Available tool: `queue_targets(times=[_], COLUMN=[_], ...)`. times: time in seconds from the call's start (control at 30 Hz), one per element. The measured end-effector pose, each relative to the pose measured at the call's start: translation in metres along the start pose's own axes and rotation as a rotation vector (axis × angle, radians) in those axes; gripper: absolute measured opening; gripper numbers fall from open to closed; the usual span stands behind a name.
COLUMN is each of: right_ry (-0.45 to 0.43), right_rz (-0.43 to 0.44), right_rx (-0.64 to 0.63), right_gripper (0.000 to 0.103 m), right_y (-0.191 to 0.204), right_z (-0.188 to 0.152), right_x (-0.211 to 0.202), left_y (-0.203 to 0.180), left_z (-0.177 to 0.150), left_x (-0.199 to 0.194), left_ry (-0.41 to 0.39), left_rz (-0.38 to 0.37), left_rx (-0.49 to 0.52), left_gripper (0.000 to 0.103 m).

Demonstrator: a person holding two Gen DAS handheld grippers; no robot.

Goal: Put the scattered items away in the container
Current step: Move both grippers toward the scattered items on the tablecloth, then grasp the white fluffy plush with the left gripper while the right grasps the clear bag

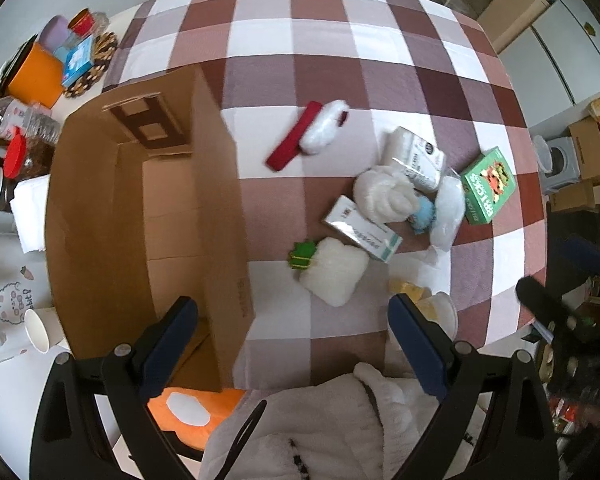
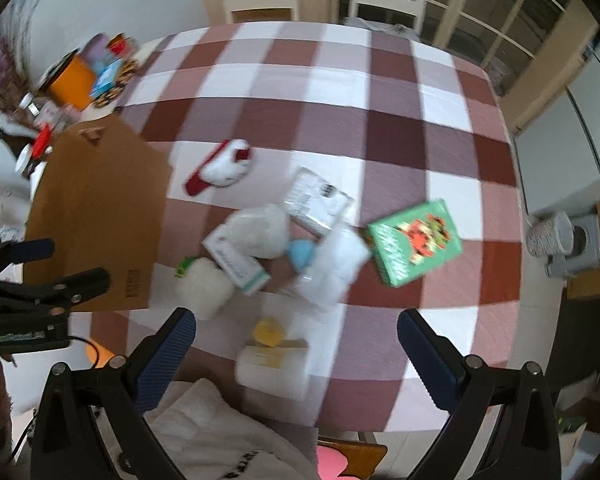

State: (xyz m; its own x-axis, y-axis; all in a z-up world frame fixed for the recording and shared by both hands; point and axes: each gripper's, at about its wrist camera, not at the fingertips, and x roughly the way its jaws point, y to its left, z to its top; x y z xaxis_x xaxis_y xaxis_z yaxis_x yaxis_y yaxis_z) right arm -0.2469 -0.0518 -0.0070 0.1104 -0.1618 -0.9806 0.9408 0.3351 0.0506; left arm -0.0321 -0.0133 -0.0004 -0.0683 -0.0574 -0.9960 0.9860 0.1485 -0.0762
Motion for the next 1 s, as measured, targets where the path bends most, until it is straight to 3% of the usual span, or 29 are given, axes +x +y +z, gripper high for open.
queue_targets(times=[0.27,0.53,0.73,1.0], right_ry=[0.004,-0.036,-0.010,0.034], right_rz=[-0.015,0.169,0.282,0.226], right_rx=[0.086,0.101,0.154,0.196], right_gripper=[0.103,0.101,0.099,0.095], right_y=[-0.058,-0.065,-0.061,-0.049], right_z=[-0.017,-0.033,-0.016,-0.002], right_x=[0.019,0.061,0.103,0.154], left_y=[-0.044,-0.061,-0.045,-0.036], left_z=[-0.004,-0.013,-0.014,-0.015], left_x=[0.022,0.080,0.117,0.161], left_ry=[-0.015,0.041,0.014,0.023], left_rz=[-0.027,-0.097,-0.035,-0.021], left_rx=[0.051,0.021,-0.019,-0.046], left_gripper=[0.097,0.097,0.097,0.095])
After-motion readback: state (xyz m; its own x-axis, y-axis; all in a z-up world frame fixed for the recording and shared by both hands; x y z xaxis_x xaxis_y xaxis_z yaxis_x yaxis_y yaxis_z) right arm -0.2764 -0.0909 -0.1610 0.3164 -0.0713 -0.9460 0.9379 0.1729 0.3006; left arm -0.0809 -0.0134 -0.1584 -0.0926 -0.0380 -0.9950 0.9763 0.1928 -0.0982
